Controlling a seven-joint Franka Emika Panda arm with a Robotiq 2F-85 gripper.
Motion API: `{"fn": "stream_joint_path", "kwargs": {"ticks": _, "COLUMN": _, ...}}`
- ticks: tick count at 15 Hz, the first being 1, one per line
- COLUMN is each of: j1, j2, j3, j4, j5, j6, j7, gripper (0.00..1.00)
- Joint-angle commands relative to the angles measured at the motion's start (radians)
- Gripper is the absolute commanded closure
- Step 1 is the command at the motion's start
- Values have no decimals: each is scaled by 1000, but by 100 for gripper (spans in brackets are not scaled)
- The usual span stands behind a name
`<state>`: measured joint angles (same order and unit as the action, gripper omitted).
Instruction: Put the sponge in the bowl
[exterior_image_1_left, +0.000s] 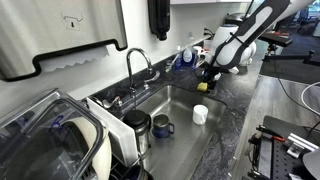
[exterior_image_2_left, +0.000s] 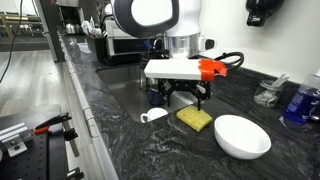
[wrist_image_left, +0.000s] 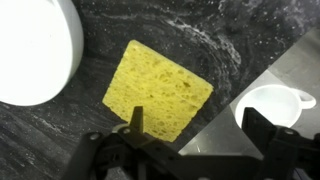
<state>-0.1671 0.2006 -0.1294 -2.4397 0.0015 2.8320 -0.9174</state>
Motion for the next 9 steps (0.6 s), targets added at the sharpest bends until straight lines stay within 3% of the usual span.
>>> {"fn": "stream_joint_path", "kwargs": {"ticks": 1, "j1": -20, "j2": 27, "j3": 0, "j4": 17, "j5": -56, "j6": 18, "j7": 57, "gripper": 0}}
{"fn": "stream_joint_path", "kwargs": {"ticks": 9, "j1": -25, "j2": 27, "j3": -15, "j4": 8, "j5": -158, "j6": 17, "j7": 176, "gripper": 0}}
